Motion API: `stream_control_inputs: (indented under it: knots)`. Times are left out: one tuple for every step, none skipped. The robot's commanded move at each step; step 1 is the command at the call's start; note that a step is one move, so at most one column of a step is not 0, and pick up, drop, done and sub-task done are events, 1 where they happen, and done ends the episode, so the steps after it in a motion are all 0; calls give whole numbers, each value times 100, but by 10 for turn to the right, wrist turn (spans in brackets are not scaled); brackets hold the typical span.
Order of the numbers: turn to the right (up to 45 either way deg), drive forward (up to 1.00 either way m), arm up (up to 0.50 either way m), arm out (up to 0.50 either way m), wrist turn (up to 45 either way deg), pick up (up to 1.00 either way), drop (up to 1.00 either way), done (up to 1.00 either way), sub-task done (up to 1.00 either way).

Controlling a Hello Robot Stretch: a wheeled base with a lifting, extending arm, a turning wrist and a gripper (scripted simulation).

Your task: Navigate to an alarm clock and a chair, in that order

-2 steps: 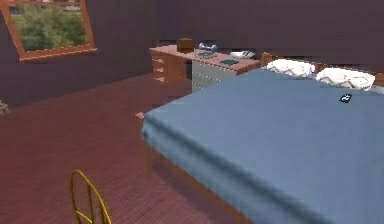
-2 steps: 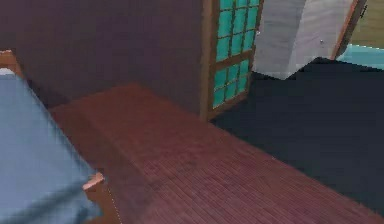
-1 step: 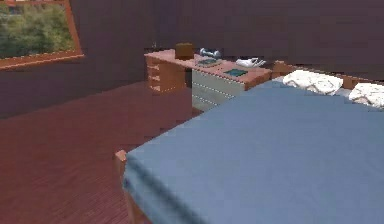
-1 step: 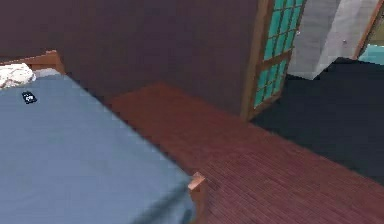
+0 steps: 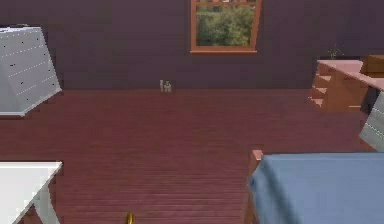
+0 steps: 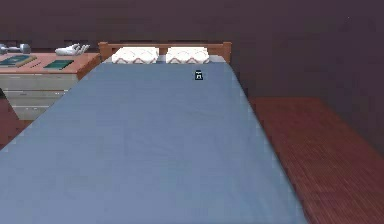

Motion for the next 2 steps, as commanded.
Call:
stream_control_inputs:
  knots:
    - [-150,0,0,0,0,0,0,0,0]
    - [0,75,0,0,0,0,0,0,0]
